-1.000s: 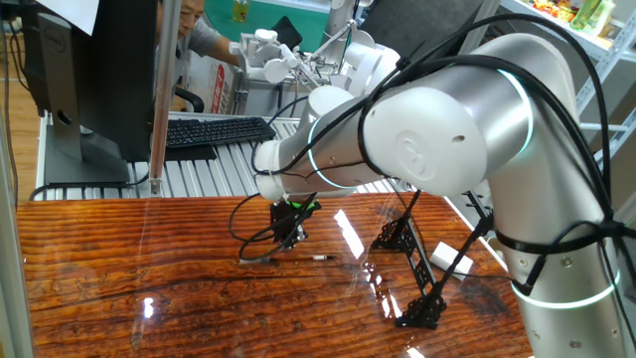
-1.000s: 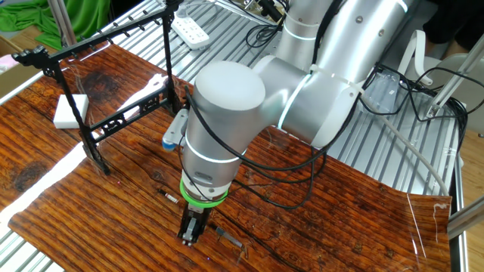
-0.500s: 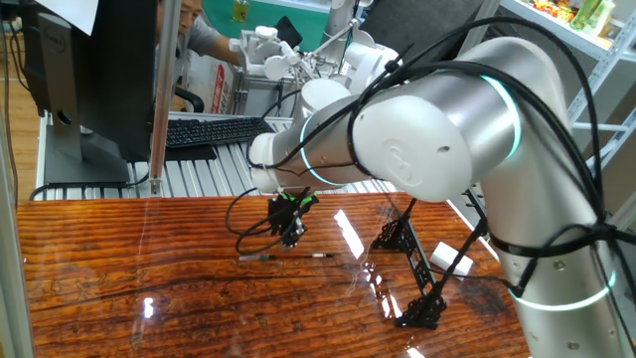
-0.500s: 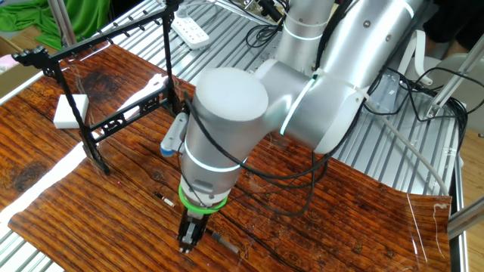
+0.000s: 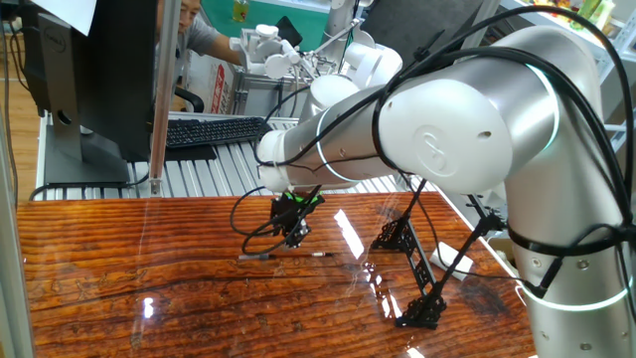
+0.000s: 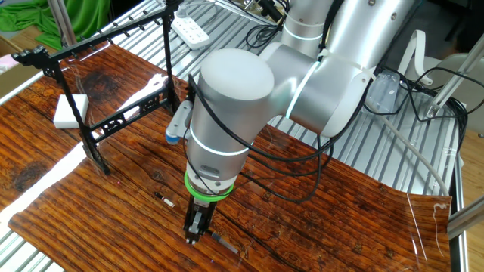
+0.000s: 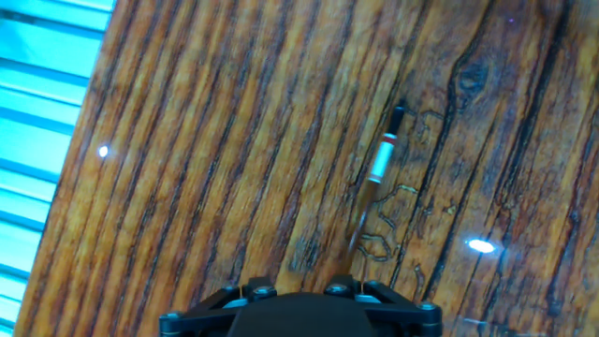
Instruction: Place the brush on the pen rack
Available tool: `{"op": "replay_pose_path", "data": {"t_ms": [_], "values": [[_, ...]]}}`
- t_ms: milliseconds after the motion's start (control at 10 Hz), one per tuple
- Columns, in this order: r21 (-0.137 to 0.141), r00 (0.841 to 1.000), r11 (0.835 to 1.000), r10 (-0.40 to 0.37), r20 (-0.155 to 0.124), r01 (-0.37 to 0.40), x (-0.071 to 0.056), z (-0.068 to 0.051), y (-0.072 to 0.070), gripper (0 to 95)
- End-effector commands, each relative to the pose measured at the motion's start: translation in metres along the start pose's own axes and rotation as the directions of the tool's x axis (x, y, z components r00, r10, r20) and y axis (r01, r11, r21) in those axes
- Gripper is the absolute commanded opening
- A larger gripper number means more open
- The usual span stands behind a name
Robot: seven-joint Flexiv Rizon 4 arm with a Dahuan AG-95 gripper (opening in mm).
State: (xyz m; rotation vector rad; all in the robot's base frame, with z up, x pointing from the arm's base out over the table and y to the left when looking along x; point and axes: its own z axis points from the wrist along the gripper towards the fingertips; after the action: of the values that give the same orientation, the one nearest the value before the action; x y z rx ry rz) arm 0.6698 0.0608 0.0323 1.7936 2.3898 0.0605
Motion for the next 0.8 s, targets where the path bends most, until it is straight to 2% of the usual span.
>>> {"op": "replay_pose_path", "data": {"t_ms": [100,300,500,800], "values": [[-0.003,1.0,1.0,-0.01,0.003,0.01,-0.0017,0.0028,-0.0089,38.0],[0.004,1.0,1.0,-0.007,0.003,0.007,-0.0026,0.0039,-0.0129,38.0],[0.031,1.0,1.0,-0.003,-0.001,0.003,-0.0028,0.0041,-0.014,38.0],[0.049,1.0,0.999,0.002,-0.009,-0.002,-0.003,0.0048,-0.0142,38.0]]}}
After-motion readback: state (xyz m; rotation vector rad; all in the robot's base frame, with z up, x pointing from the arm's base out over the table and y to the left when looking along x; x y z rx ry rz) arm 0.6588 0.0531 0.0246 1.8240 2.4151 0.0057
